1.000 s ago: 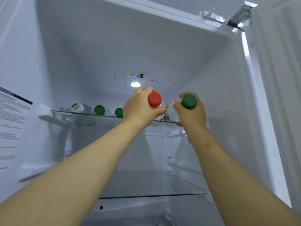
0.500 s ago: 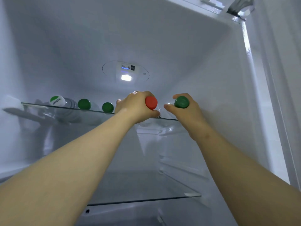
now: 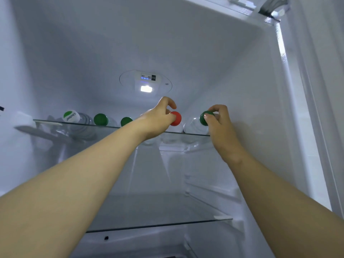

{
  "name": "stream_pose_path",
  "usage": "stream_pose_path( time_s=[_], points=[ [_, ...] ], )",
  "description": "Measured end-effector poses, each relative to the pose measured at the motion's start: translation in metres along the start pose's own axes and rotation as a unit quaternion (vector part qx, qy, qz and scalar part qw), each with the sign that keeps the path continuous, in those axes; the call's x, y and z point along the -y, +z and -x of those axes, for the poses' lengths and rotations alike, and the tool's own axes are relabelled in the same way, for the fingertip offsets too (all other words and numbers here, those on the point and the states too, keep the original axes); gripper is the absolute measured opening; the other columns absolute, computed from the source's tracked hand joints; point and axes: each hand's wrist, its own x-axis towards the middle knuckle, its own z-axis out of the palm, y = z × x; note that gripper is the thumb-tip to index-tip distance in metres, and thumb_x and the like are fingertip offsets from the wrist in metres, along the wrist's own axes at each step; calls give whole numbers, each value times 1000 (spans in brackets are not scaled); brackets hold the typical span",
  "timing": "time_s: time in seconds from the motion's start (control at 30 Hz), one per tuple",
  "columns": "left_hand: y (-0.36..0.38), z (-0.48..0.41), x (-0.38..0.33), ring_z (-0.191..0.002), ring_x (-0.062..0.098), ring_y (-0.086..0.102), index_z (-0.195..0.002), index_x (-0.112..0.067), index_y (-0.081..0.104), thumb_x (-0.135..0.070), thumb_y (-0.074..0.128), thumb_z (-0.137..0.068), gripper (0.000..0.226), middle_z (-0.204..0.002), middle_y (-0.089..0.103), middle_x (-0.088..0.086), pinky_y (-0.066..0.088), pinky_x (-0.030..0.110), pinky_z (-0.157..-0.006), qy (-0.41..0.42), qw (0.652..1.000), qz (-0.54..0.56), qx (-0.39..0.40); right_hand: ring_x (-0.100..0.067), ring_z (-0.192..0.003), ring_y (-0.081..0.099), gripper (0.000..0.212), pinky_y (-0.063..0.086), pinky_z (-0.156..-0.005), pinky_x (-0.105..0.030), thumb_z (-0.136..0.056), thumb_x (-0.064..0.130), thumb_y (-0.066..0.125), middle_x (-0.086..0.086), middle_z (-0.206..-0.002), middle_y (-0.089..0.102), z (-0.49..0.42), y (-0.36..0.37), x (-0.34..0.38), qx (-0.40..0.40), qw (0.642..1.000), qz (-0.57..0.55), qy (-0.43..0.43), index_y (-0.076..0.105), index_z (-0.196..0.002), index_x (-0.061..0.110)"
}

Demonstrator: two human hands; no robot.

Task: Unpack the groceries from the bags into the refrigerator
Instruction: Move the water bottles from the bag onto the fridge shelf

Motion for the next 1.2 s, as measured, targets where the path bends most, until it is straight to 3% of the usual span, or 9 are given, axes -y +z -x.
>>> stream_pose_path(
  time_s=[0.1, 0.2, 0.33, 0.43, 0.57, 0.67, 0.77, 0.93, 1.2],
  points=[
    [5, -2, 2, -91, 29, 51, -107, -37, 36, -28, 31, -95, 16, -112, 52, -4, 42, 41, -87, -5, 996, -90, -11, -14, -85, 50, 14, 40, -67, -28, -94, 25, 47, 5, -97, 52, -3, 0, -1, 15, 999, 48, 6, 42, -106, 29],
    [9, -5, 3, -96, 31, 53, -103, -34, 41, -27, 32, -95, 14, -116, 54, -1, 43, 37, -81, -12, 990, -135, -37, -9, -74, 50, 9, 40, -60, -25, -93, 24, 49, 6, -92, 55, -8, 3, 0, 37, 990, 135, 9, 48, -102, 26],
    [10, -13, 3, -95, 30, 53, -94, -33, 45, -21, 40, -92, 13, -114, 56, 3, 42, 31, -70, -27, 986, -154, -50, -17, -82, 56, 8, 47, -73, -32, -90, 24, 52, 5, -91, 59, -20, 5, 2, 51, 974, 219, 36, 54, -97, 26],
    [12, -20, 2, -95, 29, 54, -98, -29, 49, -17, 42, -92, 16, -115, 56, 4, 42, 30, -70, -32, 983, -177, -42, -20, -85, 60, 9, 52, -79, -37, -87, 24, 54, 2, -92, 61, -27, 6, 2, 66, 962, 258, 52, 55, -95, 28],
    [12, -29, -1, -91, 25, 53, -108, -23, 56, -16, 46, -93, 20, -117, 55, 6, 43, 28, -71, -45, 983, -174, -27, -21, -88, 59, 14, 44, -66, -28, -87, 20, 55, 2, -89, 59, -36, 8, -1, 79, 946, 308, 63, 58, -98, 27],
    [14, -34, -3, -94, 26, 54, -102, -24, 58, -17, 51, -90, 16, -114, 56, 4, 47, 32, -82, -54, 983, -177, -16, -23, -90, 60, 21, 40, -63, -26, -86, 15, 54, -1, -95, 62, -42, 12, -3, 87, 932, 345, 71, 60, -102, 27],
    [16, -38, -4, -90, 26, 49, -95, -23, 58, -15, 52, -88, 13, -102, 52, 3, 44, 41, -96, -62, 979, -193, -1, -24, -91, 60, 25, 43, -69, -28, -83, 10, 53, -1, -102, 62, -47, 14, -7, 92, 922, 368, 81, 61, -100, 28],
    [17, -43, -4, -83, 26, 43, -105, -16, 63, -18, 55, -88, 19, -95, 47, 4, 40, 49, -99, -70, 971, -228, 10, -25, -92, 61, 19, 51, -88, -38, -79, 11, 58, -2, -101, 62, -57, 18, -12, 99, 922, 363, 95, 58, -79, 29],
    [16, -51, -1, -92, 27, 50, -94, -25, 56, -26, 64, -86, 11, -103, 48, 0, 46, 41, -94, -52, 976, -211, 32, -23, -89, 65, 13, 53, -86, -41, -76, 16, 59, -1, -94, 65, -66, 22, -19, 103, 923, 355, 108, 57, -72, 28]
  ],
)
